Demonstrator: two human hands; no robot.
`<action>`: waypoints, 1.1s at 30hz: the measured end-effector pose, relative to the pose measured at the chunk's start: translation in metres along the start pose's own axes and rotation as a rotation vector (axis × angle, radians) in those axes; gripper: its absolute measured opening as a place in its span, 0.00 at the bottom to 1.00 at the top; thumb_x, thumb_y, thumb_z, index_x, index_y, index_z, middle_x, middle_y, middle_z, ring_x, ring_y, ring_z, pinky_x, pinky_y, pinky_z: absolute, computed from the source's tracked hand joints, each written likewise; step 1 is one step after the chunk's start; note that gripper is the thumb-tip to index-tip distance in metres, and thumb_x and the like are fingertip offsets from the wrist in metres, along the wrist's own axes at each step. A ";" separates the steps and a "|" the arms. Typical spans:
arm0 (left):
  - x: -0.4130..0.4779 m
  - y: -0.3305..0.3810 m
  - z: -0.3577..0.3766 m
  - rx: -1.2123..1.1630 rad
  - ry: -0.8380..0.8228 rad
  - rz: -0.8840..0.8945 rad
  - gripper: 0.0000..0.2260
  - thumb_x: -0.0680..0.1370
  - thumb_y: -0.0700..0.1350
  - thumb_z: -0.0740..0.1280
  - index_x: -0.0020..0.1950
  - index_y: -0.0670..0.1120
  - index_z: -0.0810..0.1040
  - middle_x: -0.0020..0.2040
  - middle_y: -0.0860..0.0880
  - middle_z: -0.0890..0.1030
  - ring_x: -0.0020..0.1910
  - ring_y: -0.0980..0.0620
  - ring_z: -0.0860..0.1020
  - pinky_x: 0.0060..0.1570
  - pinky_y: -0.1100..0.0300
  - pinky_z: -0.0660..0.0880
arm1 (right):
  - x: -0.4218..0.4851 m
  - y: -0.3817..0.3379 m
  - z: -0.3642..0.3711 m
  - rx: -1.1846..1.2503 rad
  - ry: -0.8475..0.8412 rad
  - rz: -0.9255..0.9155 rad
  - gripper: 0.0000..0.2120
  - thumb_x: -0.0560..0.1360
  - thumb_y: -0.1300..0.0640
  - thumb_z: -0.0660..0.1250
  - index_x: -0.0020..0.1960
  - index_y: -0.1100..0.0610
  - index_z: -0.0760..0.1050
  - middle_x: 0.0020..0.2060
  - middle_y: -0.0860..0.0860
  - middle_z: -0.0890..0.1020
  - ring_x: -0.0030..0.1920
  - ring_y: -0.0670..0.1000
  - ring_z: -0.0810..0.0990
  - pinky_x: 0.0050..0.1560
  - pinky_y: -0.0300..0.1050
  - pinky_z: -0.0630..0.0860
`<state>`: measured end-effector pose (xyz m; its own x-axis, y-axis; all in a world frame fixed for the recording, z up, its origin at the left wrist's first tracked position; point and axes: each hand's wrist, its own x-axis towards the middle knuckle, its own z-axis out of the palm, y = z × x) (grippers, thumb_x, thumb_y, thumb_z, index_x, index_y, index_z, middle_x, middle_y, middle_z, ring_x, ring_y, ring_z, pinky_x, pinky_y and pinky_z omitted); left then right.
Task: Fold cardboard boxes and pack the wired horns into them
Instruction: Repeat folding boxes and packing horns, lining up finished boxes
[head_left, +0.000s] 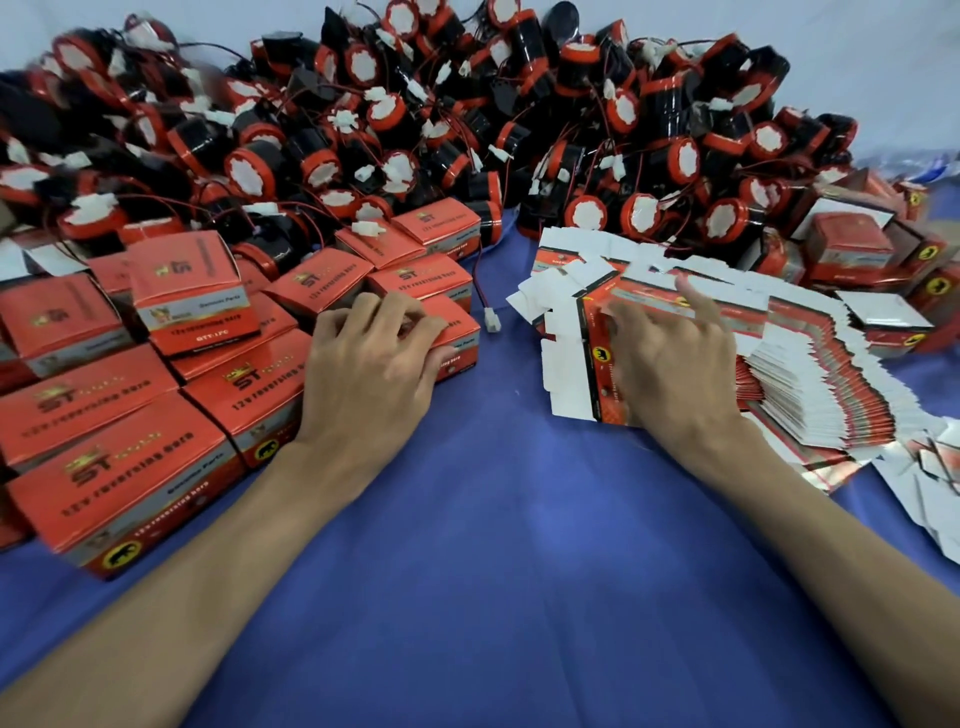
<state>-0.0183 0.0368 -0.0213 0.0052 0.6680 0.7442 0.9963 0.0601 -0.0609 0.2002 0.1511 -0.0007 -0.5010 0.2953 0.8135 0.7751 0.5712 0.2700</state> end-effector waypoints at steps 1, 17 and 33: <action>0.001 -0.001 0.000 -0.024 0.025 0.020 0.08 0.78 0.45 0.66 0.50 0.42 0.82 0.48 0.44 0.80 0.45 0.42 0.77 0.45 0.47 0.72 | 0.002 0.002 -0.002 0.102 0.146 -0.074 0.08 0.69 0.73 0.68 0.45 0.65 0.82 0.28 0.56 0.80 0.28 0.57 0.79 0.58 0.56 0.76; -0.009 0.033 -0.016 -0.855 0.012 -0.010 0.12 0.81 0.46 0.62 0.56 0.40 0.79 0.40 0.59 0.79 0.40 0.65 0.78 0.43 0.78 0.67 | 0.023 -0.039 -0.046 0.998 0.445 0.547 0.11 0.79 0.66 0.61 0.59 0.57 0.69 0.49 0.50 0.69 0.51 0.43 0.70 0.53 0.34 0.68; -0.009 0.036 -0.022 -1.351 -0.234 -0.231 0.27 0.77 0.61 0.64 0.68 0.44 0.72 0.59 0.47 0.79 0.60 0.49 0.78 0.58 0.54 0.74 | -0.001 -0.058 -0.039 0.983 -0.758 0.169 0.55 0.62 0.27 0.60 0.77 0.46 0.34 0.77 0.42 0.39 0.76 0.42 0.37 0.77 0.52 0.47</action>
<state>0.0192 0.0165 -0.0159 -0.0496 0.8565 0.5137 0.2827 -0.4813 0.8297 0.1708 0.0874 0.0028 -0.7715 0.6000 0.2115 0.4001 0.7161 -0.5720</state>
